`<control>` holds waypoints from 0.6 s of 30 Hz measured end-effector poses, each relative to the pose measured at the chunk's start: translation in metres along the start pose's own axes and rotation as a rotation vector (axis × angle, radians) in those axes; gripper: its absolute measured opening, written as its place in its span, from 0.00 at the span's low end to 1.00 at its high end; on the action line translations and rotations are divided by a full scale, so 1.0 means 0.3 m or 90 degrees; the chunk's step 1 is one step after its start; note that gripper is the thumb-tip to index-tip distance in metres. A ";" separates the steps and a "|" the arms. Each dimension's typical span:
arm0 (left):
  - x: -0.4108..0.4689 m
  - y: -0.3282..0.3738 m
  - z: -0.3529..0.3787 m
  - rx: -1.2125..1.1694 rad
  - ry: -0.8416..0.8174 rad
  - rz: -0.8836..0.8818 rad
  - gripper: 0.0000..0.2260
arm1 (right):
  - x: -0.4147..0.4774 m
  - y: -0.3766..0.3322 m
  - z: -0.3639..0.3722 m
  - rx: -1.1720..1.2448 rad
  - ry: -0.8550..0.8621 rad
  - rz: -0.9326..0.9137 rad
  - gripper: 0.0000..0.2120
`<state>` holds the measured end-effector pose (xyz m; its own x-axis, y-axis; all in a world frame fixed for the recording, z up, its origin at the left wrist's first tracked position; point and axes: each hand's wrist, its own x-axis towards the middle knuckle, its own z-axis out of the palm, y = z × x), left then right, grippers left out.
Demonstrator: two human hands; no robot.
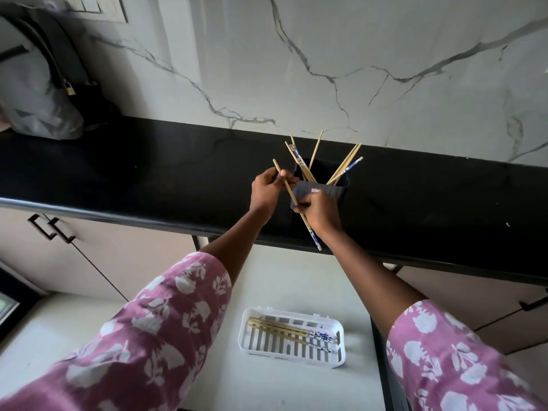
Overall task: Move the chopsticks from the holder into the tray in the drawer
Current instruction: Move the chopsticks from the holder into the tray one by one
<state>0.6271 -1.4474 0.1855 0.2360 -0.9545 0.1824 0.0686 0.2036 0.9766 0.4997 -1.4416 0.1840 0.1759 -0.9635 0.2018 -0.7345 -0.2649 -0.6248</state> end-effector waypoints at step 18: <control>0.013 -0.371 -0.244 0.632 -0.069 -0.378 0.29 | -0.497 0.348 0.371 -0.180 -0.445 0.077 0.09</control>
<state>0.6913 -1.4578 0.0692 0.3336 -0.8658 -0.3730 -0.6607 -0.4970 0.5626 0.4698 -1.3300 0.0047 0.3881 -0.8103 -0.4390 -0.8986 -0.2269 -0.3756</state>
